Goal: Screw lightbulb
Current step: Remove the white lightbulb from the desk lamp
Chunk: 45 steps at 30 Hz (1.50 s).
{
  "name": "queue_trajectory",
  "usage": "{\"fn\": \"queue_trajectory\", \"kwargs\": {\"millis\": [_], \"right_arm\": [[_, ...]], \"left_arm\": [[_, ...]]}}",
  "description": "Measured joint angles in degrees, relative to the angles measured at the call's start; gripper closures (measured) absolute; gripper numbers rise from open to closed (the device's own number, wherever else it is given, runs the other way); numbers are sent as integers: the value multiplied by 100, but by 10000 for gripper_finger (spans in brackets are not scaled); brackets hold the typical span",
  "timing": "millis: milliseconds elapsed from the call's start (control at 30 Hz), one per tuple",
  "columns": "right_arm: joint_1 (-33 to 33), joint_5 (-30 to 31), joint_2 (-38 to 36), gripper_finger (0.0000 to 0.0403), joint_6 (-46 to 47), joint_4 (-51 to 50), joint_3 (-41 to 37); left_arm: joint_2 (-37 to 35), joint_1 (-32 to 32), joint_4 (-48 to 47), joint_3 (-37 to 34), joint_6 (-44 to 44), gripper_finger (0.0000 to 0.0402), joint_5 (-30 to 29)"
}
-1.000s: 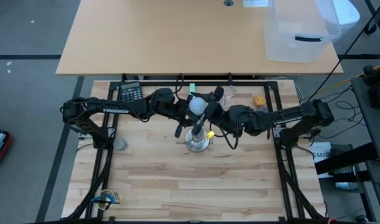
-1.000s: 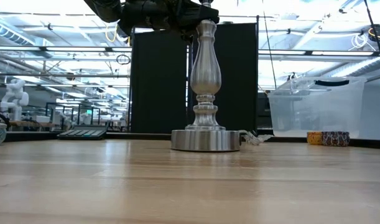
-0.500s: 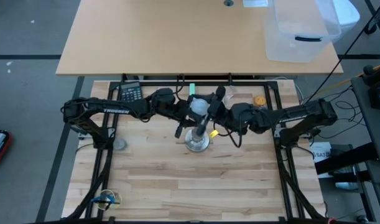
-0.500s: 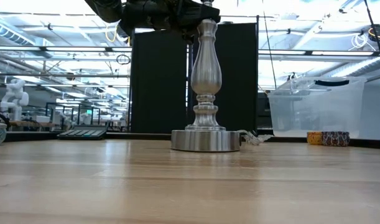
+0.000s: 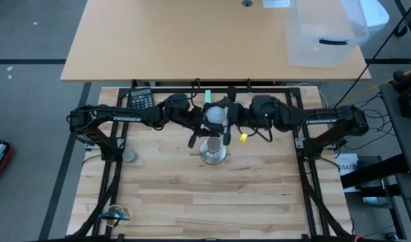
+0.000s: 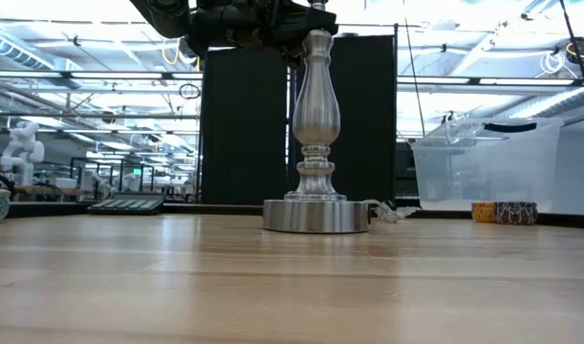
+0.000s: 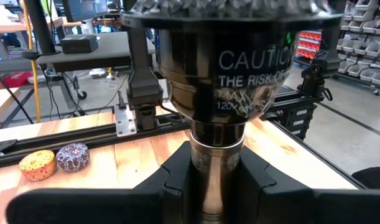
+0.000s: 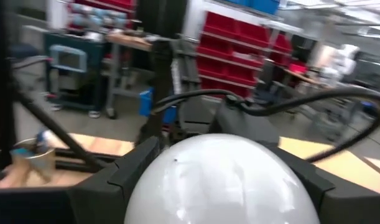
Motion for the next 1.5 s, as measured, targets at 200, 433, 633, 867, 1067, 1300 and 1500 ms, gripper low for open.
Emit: {"fn": "queue_trajectory", "kwargs": {"millis": [200, 433, 633, 867, 1067, 1300, 1500], "right_arm": [[-497, -1428, -17, 166, -267, -70, 0], [-1015, -2990, -15, 166, -543, -87, 0], [-1421, -4319, 42, 166, -694, -6, 0], [-1662, -5122, 196, 150, -697, 180, 0], [-1550, -4928, 236, 136, -444, 491, -20], [-1272, -4211, 124, 111, -263, 562, -35], [-883, -3722, -73, 90, -144, 586, -31]], "left_arm": [[0, 2, 1, 0, -43, 330, 42], [2, 0, 92, 8, -135, 330, 220], [9, -48, 173, 15, -205, 330, 225], [10, -110, 220, 15, -302, 330, 216], [-4, -118, 172, -6, -304, 330, 281], [-7, -136, 88, -22, -286, 330, 366], [-4, -136, 89, -22, -289, 330, 322]]}}
